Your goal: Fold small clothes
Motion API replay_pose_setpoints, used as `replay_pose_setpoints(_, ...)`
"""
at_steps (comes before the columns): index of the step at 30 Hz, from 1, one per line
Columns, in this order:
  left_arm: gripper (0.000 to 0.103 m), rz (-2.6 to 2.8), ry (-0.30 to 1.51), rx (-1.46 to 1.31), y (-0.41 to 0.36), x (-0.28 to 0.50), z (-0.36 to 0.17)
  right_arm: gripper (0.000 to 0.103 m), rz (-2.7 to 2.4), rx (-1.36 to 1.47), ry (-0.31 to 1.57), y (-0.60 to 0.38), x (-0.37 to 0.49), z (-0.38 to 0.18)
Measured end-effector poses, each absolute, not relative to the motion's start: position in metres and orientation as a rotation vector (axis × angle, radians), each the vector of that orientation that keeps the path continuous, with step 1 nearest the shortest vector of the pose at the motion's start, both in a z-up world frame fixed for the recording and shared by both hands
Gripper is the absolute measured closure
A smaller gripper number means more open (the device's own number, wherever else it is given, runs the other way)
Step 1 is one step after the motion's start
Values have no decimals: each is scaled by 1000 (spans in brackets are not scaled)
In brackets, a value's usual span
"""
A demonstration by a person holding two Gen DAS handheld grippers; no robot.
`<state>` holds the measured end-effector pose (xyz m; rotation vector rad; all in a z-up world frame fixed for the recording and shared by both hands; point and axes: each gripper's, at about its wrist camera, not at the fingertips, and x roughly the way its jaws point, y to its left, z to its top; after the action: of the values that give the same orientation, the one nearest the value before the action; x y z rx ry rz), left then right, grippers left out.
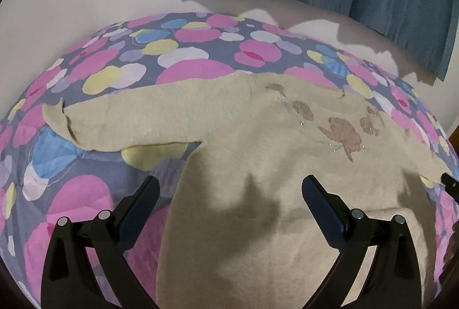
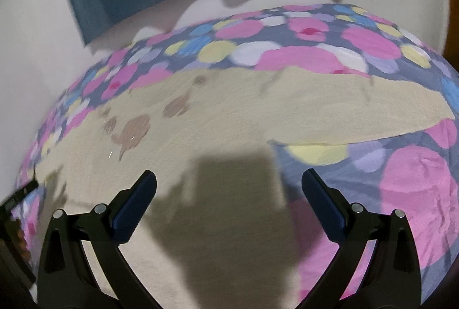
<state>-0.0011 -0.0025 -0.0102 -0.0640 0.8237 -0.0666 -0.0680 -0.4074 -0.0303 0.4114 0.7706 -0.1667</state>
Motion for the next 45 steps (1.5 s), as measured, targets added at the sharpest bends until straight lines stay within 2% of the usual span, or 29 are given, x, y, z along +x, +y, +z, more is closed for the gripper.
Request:
replay_pose_setpoints(3, 4, -60, 826, -80, 2, 3, -11, 2, -249, 506, 720, -462, -76, -28)
replay_pose_setpoints(5, 4, -48, 833, -83, 4, 7, -13, 8, -309, 594, 702, -502, -83, -32)
replay_pose_setpoints(7, 4, -28, 845, -88, 8, 12, -17, 30, -367, 685, 682, -543, -92, -37)
replay_pose_setpoints(10, 4, 0, 856, -106, 16, 17, -21, 32, -477, 798, 637, -602, -109, -46)
replay_pose_setpoints(13, 4, 37, 861, -130, 27, 20, -24, 40, -546, 940, 579, -657, -127, -61)
replay_pose_setpoints(19, 4, 76, 873, -154, 37, 25, -29, 47, -621, 1135, 509, -723, -147, -94)
replay_pose_setpoints(26, 4, 100, 877, -146, 39, 28, -29, 49, -613, 1222, 426, -750, -144, -115)
replay_pose_setpoints(29, 4, 106, 879, -144, 39, 30, -30, 53, -628, 1223, 412, -754, -139, -117)
replay_pose_setpoints(34, 4, 107, 887, -145, 41, 30, -33, 73, -649, 1230, 404, -750, -144, -120)
replay_pose_setpoints(35, 4, 107, 889, -144, 42, 29, -33, 82, -649, 1231, 408, -750, -144, -121)
replay_pose_setpoints(36, 4, 106, 889, -144, 42, 29, -34, 95, -638, 1240, 418, -752, -143, -124)
replay_pose_setpoints(37, 4, 107, 891, -144, 43, 29, -35, 98, -630, 1249, 421, -751, -145, -126)
replay_pose_setpoints(45, 4, 115, 900, -145, 49, 25, -38, 98, -527, 1164, 386, -714, -133, -88)
